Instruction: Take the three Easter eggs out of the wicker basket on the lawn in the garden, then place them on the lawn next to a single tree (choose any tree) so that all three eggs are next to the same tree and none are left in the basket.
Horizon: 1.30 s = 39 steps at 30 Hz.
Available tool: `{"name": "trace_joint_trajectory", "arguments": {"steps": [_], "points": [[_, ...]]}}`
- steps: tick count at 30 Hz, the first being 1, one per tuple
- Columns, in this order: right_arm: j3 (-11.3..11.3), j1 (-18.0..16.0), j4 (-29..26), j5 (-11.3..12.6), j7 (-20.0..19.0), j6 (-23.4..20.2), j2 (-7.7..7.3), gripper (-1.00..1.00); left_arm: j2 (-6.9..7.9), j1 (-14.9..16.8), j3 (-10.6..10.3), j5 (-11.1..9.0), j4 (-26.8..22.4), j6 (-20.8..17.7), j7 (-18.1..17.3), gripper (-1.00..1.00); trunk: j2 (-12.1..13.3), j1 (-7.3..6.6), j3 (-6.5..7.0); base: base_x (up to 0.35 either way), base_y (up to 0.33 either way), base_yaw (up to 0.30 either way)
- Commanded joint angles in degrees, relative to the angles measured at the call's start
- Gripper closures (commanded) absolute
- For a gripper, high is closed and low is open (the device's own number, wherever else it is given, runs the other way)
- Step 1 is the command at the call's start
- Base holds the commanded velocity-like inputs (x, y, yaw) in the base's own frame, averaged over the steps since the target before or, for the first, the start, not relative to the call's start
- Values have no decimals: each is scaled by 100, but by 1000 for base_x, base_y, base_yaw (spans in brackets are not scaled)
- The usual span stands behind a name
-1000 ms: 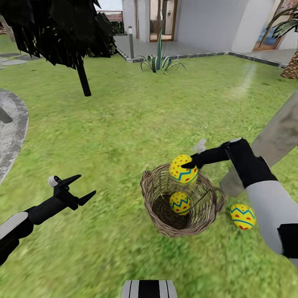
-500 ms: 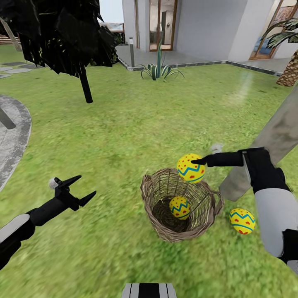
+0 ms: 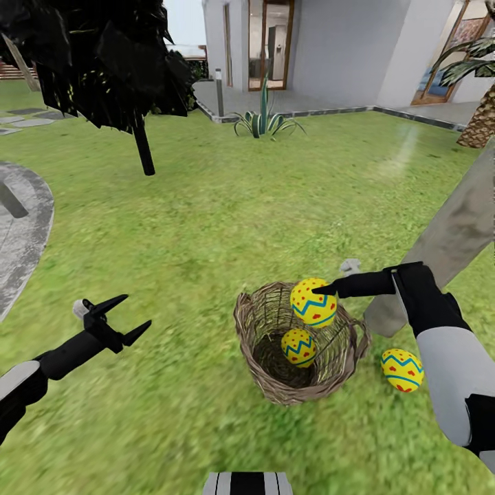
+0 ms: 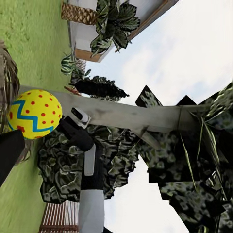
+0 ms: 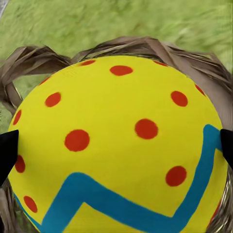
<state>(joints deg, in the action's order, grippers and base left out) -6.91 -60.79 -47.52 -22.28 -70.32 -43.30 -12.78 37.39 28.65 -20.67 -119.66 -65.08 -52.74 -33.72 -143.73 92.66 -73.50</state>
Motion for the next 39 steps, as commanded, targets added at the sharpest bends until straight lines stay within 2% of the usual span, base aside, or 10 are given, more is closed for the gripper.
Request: {"name": "trace_joint_trajectory", "arguments": {"steps": [1,10,19,26,28,29,30,32,39], "points": [[-17,-3,-5,-41,-52,-38,3,100,-3,9,-25,-13,31,-11,-31,-100,0,-3,18,0,0,0],[-38,-3,-12,-5,-75,-31,-15,100,-21,9,-17,-14,50,0,-29,-100,12,-26,218,0,0,0],[-95,0,-12,25,-104,-29,-23,100,-21,9,-16,-14,81,1,-30,-100,24,-50,417,-294,0,0],[-123,1,-12,47,-124,-29,-23,100,-21,9,-16,-14,92,1,-30,-100,33,-68,572,-52,0,0],[-430,1,-10,51,-136,-29,-20,100,-22,9,-16,-14,92,1,-30,-100,36,-73,616,-39,0,0],[-719,3,-11,49,-157,-29,-17,100,-21,9,-16,-14,91,1,-30,-100,37,-75,639,-219,0,0],[-915,3,-12,49,-197,-29,-16,100,-26,9,-16,-14,87,1,-30,-100,39,-78,661,-280,0,0],[-1176,6,-12,48,-259,-29,-11,100,-27,9,-16,-14,84,1,-28,-100,41,-83,705,-322,0,0],[-1234,6,-10,46,-270,-30,-13,100,-30,9,-16,-20,98,1,-29,-100,48,-96,840,-228,0,-85]]}}
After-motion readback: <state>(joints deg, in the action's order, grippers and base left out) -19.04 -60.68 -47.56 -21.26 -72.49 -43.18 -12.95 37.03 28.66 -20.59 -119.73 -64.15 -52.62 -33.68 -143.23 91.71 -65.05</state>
